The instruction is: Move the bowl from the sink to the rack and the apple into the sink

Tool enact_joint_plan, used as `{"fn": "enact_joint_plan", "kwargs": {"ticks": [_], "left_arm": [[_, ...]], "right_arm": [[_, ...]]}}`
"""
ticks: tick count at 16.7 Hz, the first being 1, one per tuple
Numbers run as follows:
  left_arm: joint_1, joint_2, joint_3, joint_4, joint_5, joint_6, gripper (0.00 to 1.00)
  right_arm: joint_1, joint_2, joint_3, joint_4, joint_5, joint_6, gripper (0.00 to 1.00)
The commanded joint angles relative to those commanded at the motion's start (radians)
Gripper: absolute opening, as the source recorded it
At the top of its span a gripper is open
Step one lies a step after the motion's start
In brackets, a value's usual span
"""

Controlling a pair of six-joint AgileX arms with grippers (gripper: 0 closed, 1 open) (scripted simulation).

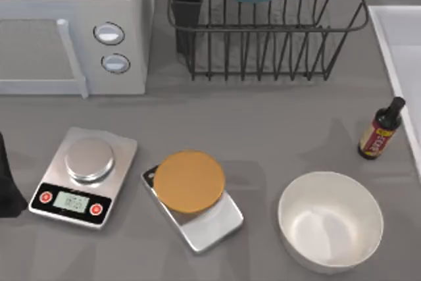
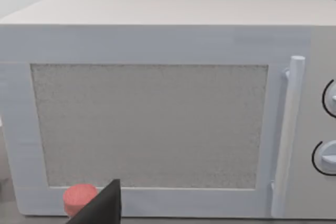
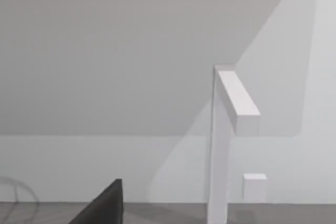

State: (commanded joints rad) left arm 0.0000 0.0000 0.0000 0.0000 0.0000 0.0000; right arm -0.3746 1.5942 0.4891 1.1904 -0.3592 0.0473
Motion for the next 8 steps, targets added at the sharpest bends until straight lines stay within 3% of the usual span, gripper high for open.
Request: {"fn": "enact_joint_plan", "kwargs": {"ticks": [8], "left_arm": [[0.0, 0.0, 0.0, 0.0, 0.0, 0.0, 1.0]], "right_arm": [[0.12, -0.692, -0.114, -0.535, 0.159, 0.017, 1.0]]}}
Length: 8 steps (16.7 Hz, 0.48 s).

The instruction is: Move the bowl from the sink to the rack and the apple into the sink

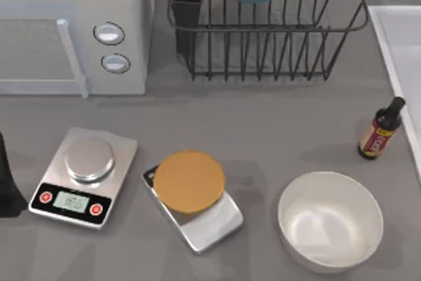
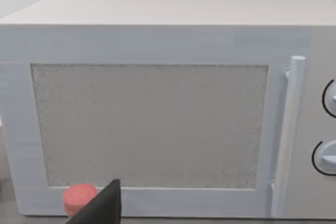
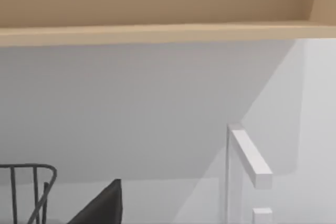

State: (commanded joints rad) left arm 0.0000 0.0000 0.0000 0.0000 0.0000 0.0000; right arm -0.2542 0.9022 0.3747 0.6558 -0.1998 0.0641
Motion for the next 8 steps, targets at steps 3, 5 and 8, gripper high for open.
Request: {"fn": "enact_joint_plan", "kwargs": {"ticks": [3, 5, 8], "left_arm": [[0.0, 0.0, 0.0, 0.0, 0.0, 0.0, 1.0], [0.0, 0.0, 0.0, 0.0, 0.0, 0.0, 1.0], [0.0, 0.0, 0.0, 0.0, 0.0, 0.0, 1.0]], "right_arm": [[0.039, -0.209, -0.045, -0.147, 0.054, -0.001, 1.0], [0.069, -0.388, -0.093, -0.262, 0.087, -0.005, 1.0], [0.12, -0.632, -0.195, -0.433, 0.135, -0.015, 1.0]]}}
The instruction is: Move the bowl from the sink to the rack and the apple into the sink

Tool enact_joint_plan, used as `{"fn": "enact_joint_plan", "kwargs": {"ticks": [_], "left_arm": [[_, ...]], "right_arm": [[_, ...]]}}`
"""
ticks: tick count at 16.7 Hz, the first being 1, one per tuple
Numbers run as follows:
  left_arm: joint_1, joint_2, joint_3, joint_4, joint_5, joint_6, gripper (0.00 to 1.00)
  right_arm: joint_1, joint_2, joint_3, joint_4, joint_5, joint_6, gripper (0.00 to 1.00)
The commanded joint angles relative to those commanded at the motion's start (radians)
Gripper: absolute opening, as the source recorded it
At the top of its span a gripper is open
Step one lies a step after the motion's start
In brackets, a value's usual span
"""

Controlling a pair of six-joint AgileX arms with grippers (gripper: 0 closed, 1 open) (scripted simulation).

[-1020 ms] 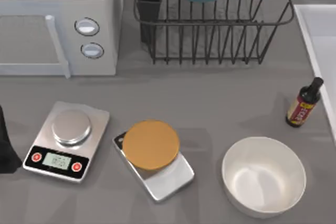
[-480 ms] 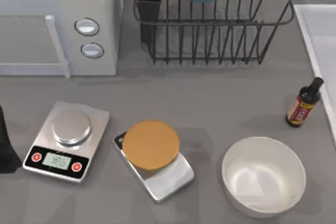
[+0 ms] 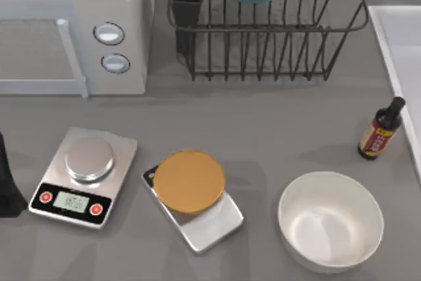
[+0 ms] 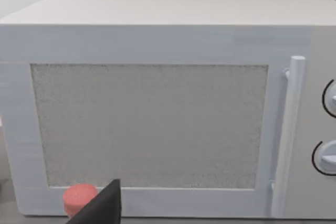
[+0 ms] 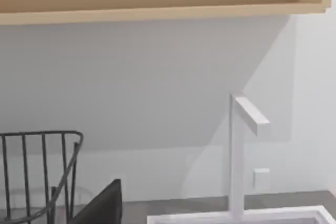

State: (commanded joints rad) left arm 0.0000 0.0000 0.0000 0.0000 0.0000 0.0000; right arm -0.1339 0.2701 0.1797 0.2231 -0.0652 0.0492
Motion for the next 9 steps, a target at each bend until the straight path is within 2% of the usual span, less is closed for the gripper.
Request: {"fn": "enact_joint_plan", "kwargs": {"ticks": [4, 9], "left_arm": [[0.0, 0.0, 0.0, 0.0, 0.0, 0.0, 1.0], [0.0, 0.0, 0.0, 0.0, 0.0, 0.0, 1.0]], "right_arm": [[0.09, -0.208, -0.134, -0.174, 0.052, -0.028, 1.0], [0.134, -0.27, -0.18, -0.223, 0.065, -0.049, 1.0]]}}
